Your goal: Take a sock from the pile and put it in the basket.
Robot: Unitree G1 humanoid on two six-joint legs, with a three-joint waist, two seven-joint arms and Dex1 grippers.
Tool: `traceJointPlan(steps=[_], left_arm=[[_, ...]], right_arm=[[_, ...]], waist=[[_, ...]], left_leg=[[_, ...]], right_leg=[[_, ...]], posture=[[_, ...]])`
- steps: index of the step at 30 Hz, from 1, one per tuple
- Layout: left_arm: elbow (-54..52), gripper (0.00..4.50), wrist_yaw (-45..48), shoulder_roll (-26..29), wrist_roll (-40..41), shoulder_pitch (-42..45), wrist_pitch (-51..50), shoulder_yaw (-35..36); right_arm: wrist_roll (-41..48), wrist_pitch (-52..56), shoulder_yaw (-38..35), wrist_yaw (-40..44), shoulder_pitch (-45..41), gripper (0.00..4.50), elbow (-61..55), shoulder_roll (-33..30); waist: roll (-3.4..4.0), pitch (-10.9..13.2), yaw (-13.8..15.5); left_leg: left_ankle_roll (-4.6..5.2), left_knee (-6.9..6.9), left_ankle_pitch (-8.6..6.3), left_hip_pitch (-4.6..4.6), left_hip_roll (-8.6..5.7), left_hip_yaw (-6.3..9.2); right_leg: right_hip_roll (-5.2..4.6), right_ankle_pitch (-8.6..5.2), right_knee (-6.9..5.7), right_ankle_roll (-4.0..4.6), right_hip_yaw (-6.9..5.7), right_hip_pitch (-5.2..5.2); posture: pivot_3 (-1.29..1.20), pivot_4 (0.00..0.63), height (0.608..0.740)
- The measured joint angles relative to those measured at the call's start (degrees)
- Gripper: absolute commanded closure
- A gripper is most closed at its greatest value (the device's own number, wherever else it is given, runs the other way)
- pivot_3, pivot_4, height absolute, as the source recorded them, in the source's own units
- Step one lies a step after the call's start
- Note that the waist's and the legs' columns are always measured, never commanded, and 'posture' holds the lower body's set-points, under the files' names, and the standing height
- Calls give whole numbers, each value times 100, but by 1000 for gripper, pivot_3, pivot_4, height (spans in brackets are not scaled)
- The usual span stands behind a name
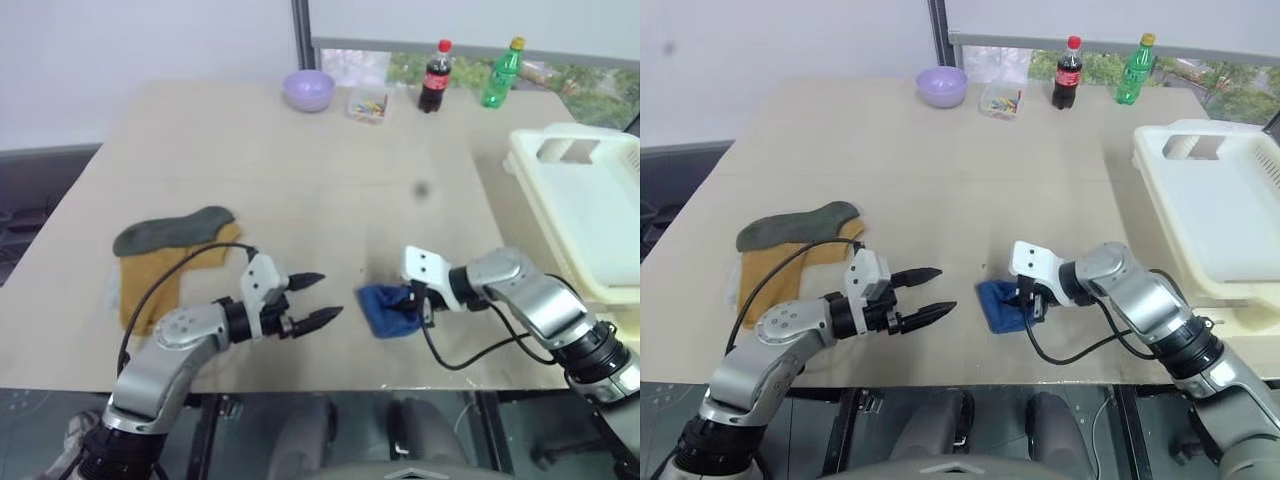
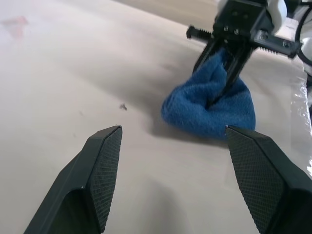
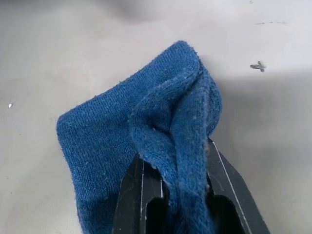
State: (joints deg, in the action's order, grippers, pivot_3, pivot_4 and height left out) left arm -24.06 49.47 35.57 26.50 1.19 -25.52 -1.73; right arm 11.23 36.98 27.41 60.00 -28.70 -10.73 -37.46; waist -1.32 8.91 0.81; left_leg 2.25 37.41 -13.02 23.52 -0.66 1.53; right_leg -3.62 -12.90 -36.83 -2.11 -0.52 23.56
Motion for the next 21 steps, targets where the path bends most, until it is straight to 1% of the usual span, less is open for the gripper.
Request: traceJointPlan(steps=[1,3,5,6,7,9,10,11,14,16,18,20,21], left_arm=[[1,911,5,-2,0,13,2,-5],[4,911,40,-4,-1,84,4,-47],[5,911,91,-18,-1,196,20,-114],[5,911,91,-19,-1,197,20,-114],[7,911,109,-34,-3,273,43,-132],[10,911,112,-94,-3,386,55,-155],[24,911,104,-211,3,569,62,-191],[57,911,81,-331,14,740,66,-236],[121,911,19,-591,71,1074,71,-287],[190,911,-32,-849,130,1436,72,-315],[239,911,-66,-1020,185,1649,98,-330],[345,911,-72,-1191,200,1764,121,-353],[378,911,-74,-1231,201,1789,136,-362]], right_arm=[[45,35,-84,-18,60,4477,0,38],[357,302,-526,-120,269,4477,8,263],[955,1010,-1127,-353,473,4477,9,616],[959,1017,-1132,-355,474,4477,9,619],[1362,1518,-1602,-603,494,4477,6,882],[1732,1908,-2162,-880,448,4477,-21,1104],[2180,2379,-2977,-1340,319,4477,-98,1336],[2447,2641,-3587,-1717,112,4477,-156,1444],[2861,2986,-4863,-2621,-497,4477,-259,1540],[2822,3004,-5731,-3617,-1136,4477,12,1498],[2586,2806,-6289,-4438,-1585,4477,336,1297],[2257,2492,-6619,-5132,-1834,4477,764,1167],[2175,2408,-6677,-5276,-1841,4477,887,1136]], waist=[[-1,-1,1],[-1,-1,1],[7,5,-13],[11,9,-15],[18,15,-20],[33,24,-9],[44,33,9],[55,41,25],[61,45,22],[63,48,18],[63,48,6],[64,48,-8],[64,48,-11]], left_leg=[[0,0,0,0,0,0],[0,0,0,6,0,2],[0,0,0,12,0,1],[0,0,0,14,1,3],[0,0,0,17,2,1],[0,0,1,19,0,2],[1,1,1,22,-4,5],[1,2,1,26,-13,9],[4,1,0,28,-20,7],[4,1,0,31,-23,7],[4,-5,0,28,-23,4],[5,-11,0,25,-22,-5],[5,-11,-1,25,-21,-7]], right_leg=[[0,0,0,0,0,0],[0,0,0,0,-1,-1],[1,2,-1,-1,2,5],[1,5,-1,-5,1,6],[2,8,-3,-10,3,11],[2,11,-3,-13,2,13],[1,12,-3,-15,0,12],[7,14,-3,-18,-4,13],[6,15,-3,-22,-4,13],[6,16,-3,-23,-6,14],[9,15,-3,-23,-5,13],[15,15,-3,-23,0,14],[17,15,-3,-23,2,14]], posture=[[0,150,740],[0,150,740],[0,150,740],[0,150,740],[0,150,740],[0,150,740],[0,150,740],[0,150,740],[0,150,740],[0,150,740],[0,150,740],[0,150,740],[0,150,740]])
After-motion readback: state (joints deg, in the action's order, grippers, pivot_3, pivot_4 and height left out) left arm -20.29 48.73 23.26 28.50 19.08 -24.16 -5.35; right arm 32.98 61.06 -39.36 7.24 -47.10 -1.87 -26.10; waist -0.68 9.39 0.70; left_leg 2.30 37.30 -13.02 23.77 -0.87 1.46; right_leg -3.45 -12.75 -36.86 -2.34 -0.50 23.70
